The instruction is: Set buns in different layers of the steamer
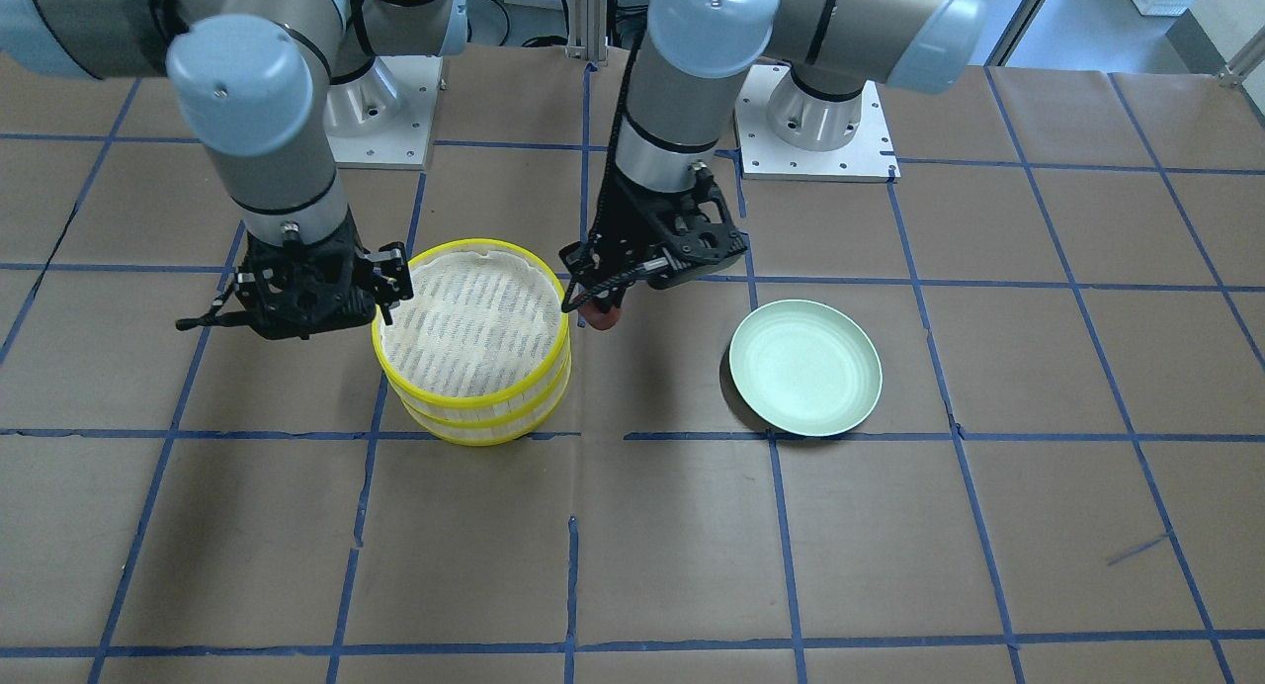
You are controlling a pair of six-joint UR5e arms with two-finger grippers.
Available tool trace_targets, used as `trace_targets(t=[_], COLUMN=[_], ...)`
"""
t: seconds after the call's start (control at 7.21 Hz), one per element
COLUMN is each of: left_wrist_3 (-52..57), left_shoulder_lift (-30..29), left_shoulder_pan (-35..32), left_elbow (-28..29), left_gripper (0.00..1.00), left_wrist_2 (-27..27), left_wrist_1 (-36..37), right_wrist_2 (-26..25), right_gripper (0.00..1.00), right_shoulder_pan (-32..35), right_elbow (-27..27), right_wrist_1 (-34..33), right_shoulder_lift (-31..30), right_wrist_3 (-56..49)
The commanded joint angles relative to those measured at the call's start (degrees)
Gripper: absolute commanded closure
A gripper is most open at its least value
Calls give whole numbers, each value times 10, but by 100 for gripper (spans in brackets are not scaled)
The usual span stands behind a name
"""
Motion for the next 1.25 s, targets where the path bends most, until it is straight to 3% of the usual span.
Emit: trace_targets(t=[0.0,0.14,0.42,0.55,0.69,0.83,0.97,1.11], left_wrist_3=[-80,-88,-68,12,111,272,428,499], left_shoulder_lift=[-49,-50,-38,-30,-25,-13,22,63], left_shoulder_pan=[-42,-45,-45,-41,-8,54,142,208], left_elbow=[19,17,6,-1,-1,-1,3,2], left_gripper=[52,1,0,0,0,0,0,0], left_wrist_2=[-3,-3,5,18,68,88,85,84], left_wrist_1=[55,58,53,48,25,0,-81,-151], right_wrist_2=[28,27,22,22,18,18,17,16], right_gripper=[17,17,17,15,15,15,15,14], right_shoulder_pan=[-13,-13,-13,-13,-14,-13,-13,-14], right_elbow=[-112,-117,-114,-114,-113,-114,-113,-113], right_wrist_1=[124,126,124,125,128,128,129,130], right_shoulder_lift=[-22,-21,-21,-22,-21,-21,-21,-21], right_wrist_3=[45,78,83,84,85,85,85,85])
